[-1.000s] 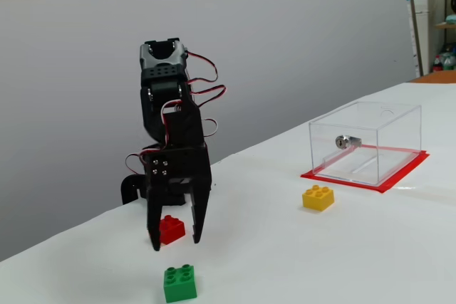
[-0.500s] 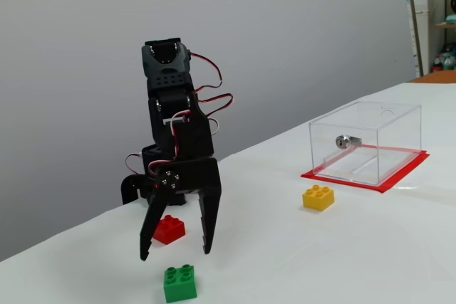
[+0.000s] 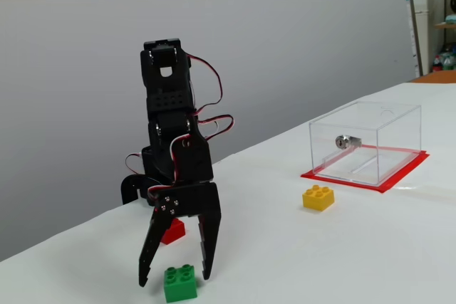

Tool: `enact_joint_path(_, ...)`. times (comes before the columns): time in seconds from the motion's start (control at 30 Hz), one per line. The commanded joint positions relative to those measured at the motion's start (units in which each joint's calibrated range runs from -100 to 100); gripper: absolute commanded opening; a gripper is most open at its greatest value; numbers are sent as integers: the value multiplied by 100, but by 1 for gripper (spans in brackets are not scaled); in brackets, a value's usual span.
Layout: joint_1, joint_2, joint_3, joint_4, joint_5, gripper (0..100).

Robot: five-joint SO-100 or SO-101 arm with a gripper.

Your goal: Pick the green lego brick and place it into the transparent box

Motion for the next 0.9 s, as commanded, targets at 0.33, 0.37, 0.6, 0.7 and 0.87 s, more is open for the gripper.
enact_joint_path(0.33, 95, 53, -223, -7, -20, 35)
enact_joint_path(0.37, 95, 53, -223, -7, -20, 35)
enact_joint_path(0.6, 95, 53, -223, -7, 12, 16)
enact_joint_path(0.7, 95, 44, -205, -33, 22, 12)
enact_joint_path(0.87, 102, -15, -168, -51, 17, 11)
